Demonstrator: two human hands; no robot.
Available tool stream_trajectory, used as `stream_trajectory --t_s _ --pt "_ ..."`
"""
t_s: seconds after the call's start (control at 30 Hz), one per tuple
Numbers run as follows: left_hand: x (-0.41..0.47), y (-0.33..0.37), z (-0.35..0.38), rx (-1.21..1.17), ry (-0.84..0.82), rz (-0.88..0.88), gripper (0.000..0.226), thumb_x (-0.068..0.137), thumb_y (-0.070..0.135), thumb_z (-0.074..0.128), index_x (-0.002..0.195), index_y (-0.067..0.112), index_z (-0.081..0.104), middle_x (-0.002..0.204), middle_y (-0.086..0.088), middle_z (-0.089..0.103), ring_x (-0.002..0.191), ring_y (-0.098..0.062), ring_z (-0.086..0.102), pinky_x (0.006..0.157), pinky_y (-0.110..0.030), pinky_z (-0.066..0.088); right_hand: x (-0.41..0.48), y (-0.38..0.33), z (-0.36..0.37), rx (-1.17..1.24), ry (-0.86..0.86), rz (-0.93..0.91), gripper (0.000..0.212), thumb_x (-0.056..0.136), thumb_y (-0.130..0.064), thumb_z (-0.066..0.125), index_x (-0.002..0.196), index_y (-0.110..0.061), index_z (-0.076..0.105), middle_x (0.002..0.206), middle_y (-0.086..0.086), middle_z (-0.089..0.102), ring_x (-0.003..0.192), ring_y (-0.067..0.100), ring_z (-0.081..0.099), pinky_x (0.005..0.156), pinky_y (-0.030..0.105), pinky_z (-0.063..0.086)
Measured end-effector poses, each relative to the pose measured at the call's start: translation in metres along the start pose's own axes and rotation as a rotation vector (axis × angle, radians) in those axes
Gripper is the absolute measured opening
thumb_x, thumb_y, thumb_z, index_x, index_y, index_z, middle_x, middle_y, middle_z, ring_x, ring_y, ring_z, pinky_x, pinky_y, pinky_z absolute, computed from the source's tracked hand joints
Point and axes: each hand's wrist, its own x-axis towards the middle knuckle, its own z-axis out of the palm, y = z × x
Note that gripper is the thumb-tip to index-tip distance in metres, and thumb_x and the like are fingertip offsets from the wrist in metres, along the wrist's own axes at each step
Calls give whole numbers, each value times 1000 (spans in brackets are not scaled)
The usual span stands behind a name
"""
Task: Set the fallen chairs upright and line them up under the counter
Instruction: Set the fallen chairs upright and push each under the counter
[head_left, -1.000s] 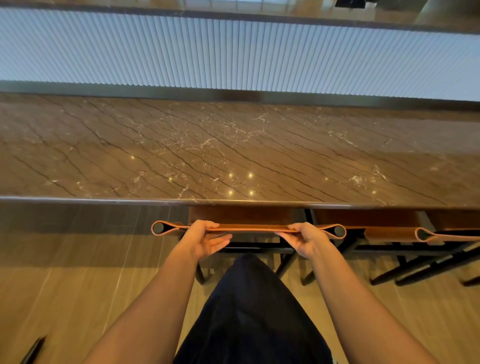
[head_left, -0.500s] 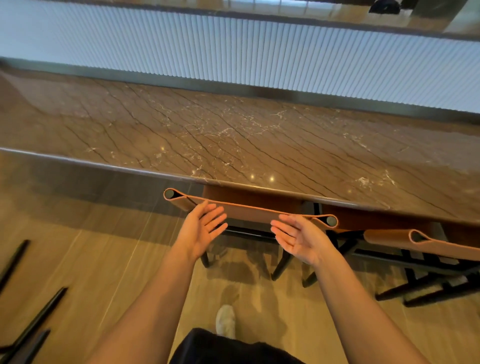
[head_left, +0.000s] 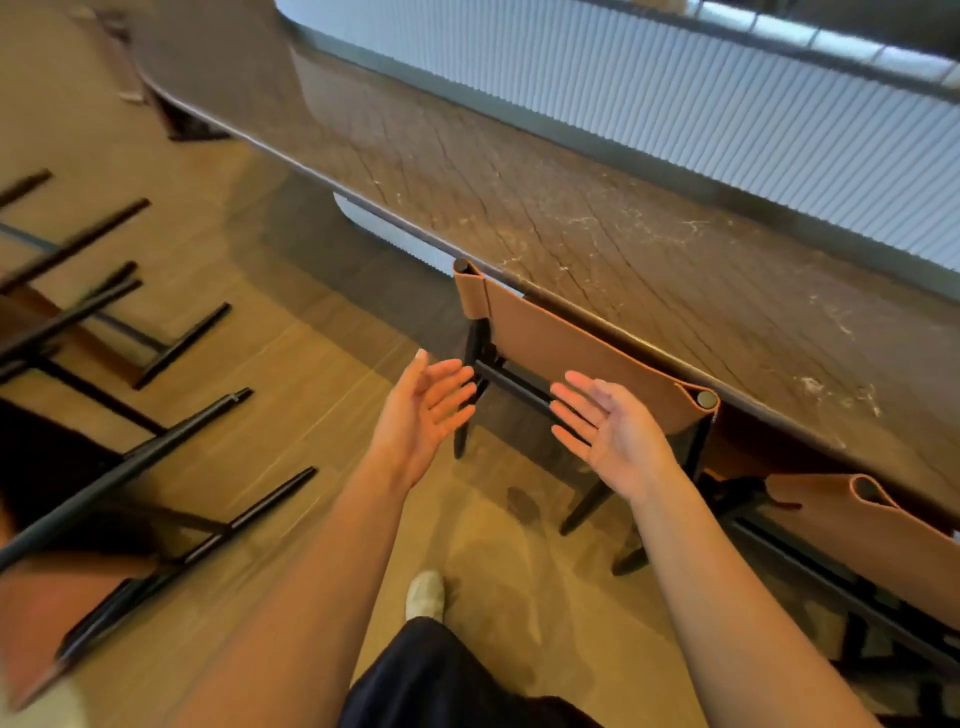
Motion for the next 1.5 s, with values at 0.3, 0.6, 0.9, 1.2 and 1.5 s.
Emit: stream_trajectory --t_s 0.3,0.6,0.9,1.2,1.5 --pt "-115 19 -79 -47 227 220 37 99 42 42 107 11 62 118 -11 65 109 -24 61 98 -41 45 -32 68 76 -114 -238 98 30 99 -30 46 117 -16 66 112 3 72 113 20 62 97 40 47" --pt "-231 21 -179 -144 373 339 36 99 39 43 108 12 63 114 -9 69 112 -25 62 99 -42 46 -103 157 168 -198 -404 163 28 97 -26 46 112 -16 67 110 5 73 107 19 65 97 38 48" --pt "-390 13 -315 -161 464 440 37 95 40 49 111 10 65 116 -12 69 109 -25 65 88 -38 51 -217 308 255 -214 -526 269 28 97 -26 46 114 -15 66 113 7 71 107 21 65 95 38 49" --pt "-506 20 -433 -238 677 514 29 97 34 49 111 12 62 116 -11 69 109 -25 65 91 -38 51 -288 415 349 -311 -629 352 27 98 -25 47 113 -14 67 111 7 72 109 23 65 98 41 49" --pt "-519 82 -539 -257 732 549 33 96 32 50 116 9 63 113 -8 71 105 -21 67 90 -37 52 -261 470 467 -320 -680 366 31 96 -27 48 119 -15 65 114 6 71 105 21 68 90 39 52"
